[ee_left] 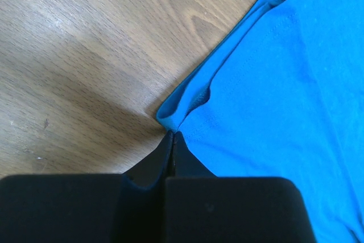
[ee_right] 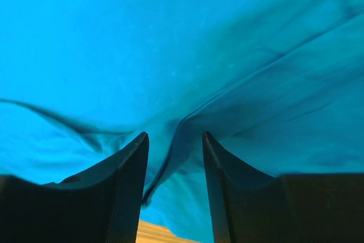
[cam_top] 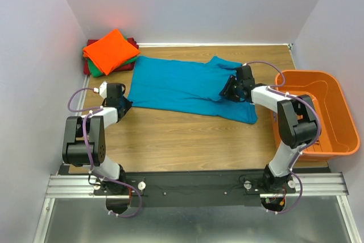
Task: Fold and stack the t-shirts
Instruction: Fold the tshirt
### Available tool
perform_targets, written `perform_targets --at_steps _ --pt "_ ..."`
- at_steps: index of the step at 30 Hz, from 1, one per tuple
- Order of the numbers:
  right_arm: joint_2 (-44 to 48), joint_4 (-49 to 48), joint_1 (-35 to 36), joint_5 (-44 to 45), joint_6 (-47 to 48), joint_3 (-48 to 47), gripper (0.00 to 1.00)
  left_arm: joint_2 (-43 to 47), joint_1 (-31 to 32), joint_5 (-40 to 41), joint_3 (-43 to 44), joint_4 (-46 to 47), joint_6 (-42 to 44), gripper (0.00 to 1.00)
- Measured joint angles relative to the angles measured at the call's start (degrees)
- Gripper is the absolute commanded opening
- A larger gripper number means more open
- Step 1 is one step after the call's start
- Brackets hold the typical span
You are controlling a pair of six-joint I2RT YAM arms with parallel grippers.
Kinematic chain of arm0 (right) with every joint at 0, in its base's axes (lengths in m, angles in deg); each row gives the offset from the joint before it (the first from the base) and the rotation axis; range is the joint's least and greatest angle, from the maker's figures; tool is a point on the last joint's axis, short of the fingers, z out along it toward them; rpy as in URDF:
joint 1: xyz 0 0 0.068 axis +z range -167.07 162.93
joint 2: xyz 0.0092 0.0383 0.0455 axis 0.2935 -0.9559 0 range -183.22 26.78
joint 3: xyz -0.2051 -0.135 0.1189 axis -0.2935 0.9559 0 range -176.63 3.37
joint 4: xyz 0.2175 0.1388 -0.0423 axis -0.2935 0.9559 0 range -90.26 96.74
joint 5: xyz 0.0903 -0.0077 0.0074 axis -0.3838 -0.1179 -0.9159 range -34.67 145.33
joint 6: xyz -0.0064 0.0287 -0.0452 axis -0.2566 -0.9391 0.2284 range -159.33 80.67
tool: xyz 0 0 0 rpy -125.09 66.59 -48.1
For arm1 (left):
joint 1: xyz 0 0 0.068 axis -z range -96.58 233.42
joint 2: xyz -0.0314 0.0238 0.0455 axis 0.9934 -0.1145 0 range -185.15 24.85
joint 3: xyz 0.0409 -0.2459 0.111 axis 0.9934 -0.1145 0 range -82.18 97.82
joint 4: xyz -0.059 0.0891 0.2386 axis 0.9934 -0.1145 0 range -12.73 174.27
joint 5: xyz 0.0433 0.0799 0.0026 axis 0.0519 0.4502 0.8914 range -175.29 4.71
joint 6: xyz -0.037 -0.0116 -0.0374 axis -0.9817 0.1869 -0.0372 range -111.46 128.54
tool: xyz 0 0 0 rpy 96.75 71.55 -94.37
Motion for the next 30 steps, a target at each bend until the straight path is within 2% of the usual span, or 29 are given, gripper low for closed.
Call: perform_targets --at_steps 5,7,8,9,12,13,20,28,29,30 --pt "0.0 0.0 1.3 0.0 -1.5 0.0 0.5 0.0 0.0 0.0 0.0 0.0 0.0 0.0" --pt "0.0 0.0 1.4 0.0 -2.3 0.0 0.44 0.0 0.0 0.0 0.0 0.0 0.0 0.0" --pt "0.0 0.0 1.5 0.0 -2.5 0.0 0.38 0.0 0.0 0.0 0.0 0.0 0.0 0.0" --pt "0.0 0.0 1.6 0.0 -2.8 0.0 0.26 0.0 0.0 0.0 0.0 0.0 0.0 0.0" --pt "0.0 -0.1 1.8 0.0 -4.1 0.1 0.04 0.0 0.0 0.0 0.0 0.0 0.0 0.0" --pt "0.0 0.0 1.8 0.0 -4.2 0.2 0.01 0.0 0.0 0.0 0.0 0.0 0.0 0.0" --pt "-0.1 0.5 1.9 0.2 -4.2 -0.7 0.01 0.0 0.0 0.0 0.0 0.0 0.0 0.0" --pt "-5.9 0.7 1.9 0.7 -1.1 -12.1 0.01 0.0 0.0 0.0 0.0 0.1 0.1 0.0" --pt "-7.0 0.7 2.0 0.7 -0.6 -13.1 0.05 0.0 0.0 0.0 0.0 0.1 0.1 0.0" --pt "-7.8 0.7 2.0 0.7 -0.2 -13.9 0.05 0.0 0.0 -0.1 0.0 0.1 0.1 0.0"
